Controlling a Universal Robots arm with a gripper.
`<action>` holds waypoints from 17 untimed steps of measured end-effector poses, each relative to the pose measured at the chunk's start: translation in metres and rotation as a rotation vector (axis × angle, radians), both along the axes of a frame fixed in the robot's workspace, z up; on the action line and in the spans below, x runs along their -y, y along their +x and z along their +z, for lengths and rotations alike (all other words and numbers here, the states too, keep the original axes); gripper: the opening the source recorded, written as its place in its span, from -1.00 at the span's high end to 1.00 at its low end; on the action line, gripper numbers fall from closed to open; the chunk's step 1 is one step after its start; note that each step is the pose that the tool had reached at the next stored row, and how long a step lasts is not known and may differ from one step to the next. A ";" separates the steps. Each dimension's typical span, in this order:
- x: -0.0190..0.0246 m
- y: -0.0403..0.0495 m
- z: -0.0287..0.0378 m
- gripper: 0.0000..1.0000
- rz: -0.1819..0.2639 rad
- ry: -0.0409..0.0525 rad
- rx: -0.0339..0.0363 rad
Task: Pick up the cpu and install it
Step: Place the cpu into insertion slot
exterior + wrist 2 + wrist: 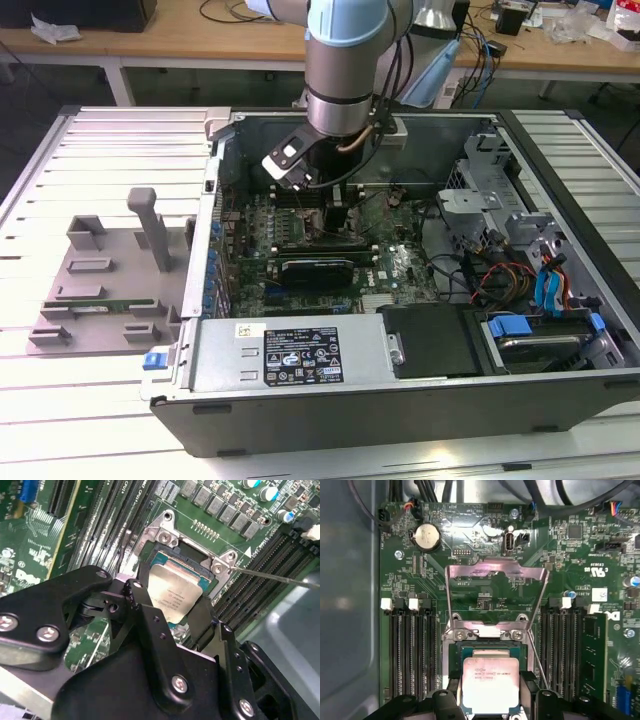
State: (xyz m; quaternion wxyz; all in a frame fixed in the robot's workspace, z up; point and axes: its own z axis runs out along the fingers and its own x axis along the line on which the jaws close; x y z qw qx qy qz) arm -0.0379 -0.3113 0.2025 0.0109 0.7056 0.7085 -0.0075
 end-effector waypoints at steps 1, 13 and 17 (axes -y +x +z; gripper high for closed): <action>0.0000 0.0000 -0.0006 -0.09 0.000 0.0000 0.0000; 0.0000 -0.0001 -0.0026 -0.24 -0.003 -0.0001 -0.0001; -0.0038 -0.0001 -0.0027 -0.24 -0.003 -0.0001 -0.0001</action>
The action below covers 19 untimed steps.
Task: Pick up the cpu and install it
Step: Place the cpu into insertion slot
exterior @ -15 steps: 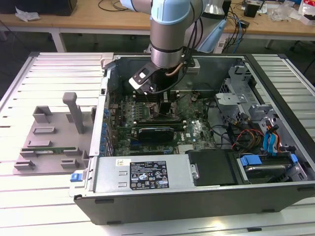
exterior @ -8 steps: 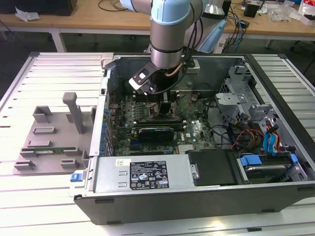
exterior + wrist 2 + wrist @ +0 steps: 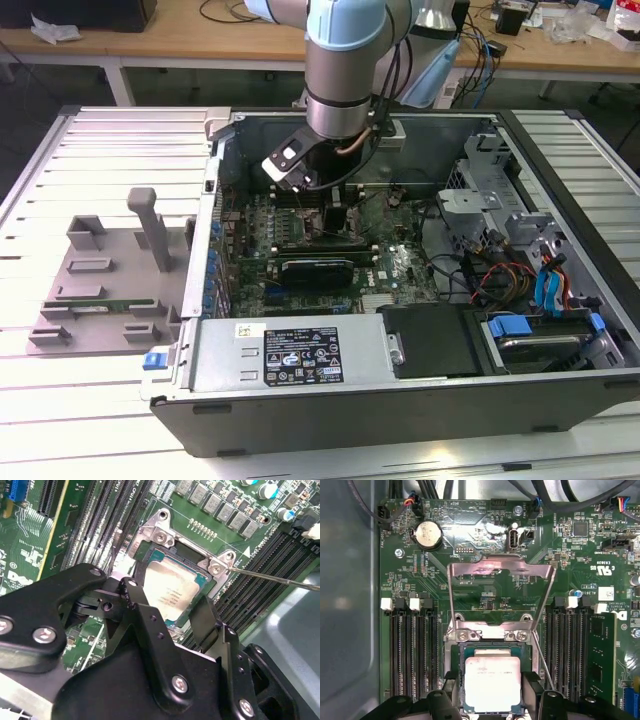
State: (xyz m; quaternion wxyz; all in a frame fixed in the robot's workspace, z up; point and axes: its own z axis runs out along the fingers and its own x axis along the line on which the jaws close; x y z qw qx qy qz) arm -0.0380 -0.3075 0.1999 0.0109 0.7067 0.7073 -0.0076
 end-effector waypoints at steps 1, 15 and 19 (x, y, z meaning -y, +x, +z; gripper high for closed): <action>-0.0004 0.0000 0.0000 -0.24 0.000 -0.0001 0.0000; 0.0046 0.0003 0.0201 -0.07 0.000 0.0010 0.0000; 0.0046 0.0002 0.0202 0.41 0.000 0.0074 0.0001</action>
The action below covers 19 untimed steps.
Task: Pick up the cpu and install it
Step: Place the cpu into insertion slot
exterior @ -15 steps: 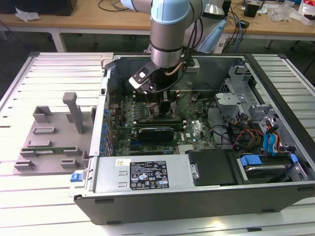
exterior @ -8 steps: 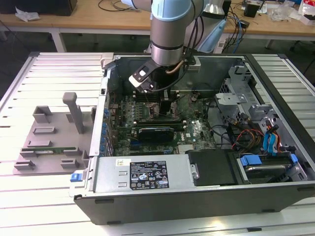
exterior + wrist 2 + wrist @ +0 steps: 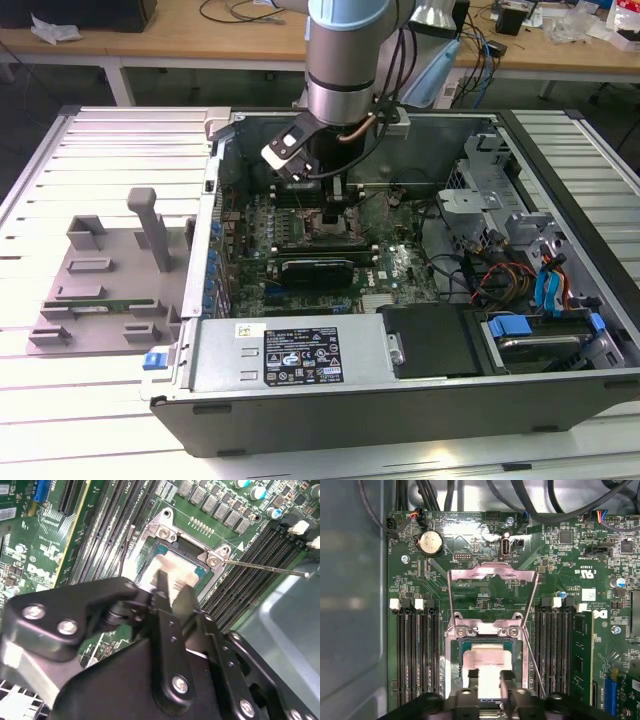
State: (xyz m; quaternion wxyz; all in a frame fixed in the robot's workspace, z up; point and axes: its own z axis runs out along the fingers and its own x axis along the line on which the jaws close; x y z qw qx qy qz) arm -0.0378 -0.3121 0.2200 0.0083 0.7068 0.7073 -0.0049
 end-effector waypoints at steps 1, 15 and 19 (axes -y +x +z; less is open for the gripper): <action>0.0000 -0.0001 -0.0012 0.53 0.000 0.0018 -0.0001; 0.0001 0.0071 0.0129 0.79 0.002 0.0028 -0.0016; 0.0002 0.0071 0.0390 0.79 0.002 0.0028 -0.0016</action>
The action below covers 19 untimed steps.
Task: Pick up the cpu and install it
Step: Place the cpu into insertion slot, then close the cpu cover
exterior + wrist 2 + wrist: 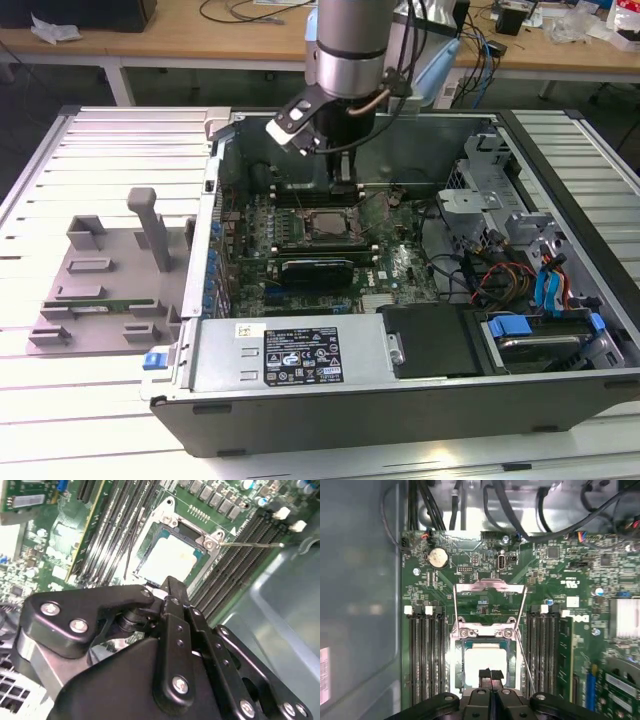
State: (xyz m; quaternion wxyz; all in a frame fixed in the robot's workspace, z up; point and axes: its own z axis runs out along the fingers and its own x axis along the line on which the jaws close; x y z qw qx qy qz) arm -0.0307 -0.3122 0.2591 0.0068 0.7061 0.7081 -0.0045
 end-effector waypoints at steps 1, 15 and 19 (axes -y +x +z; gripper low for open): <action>0.0000 0.0000 0.0051 0.79 0.000 0.0001 0.0000; 0.0000 0.0000 0.0265 0.79 0.000 0.0011 0.0000; 0.0000 0.0020 0.0266 0.79 0.000 0.0010 -0.0001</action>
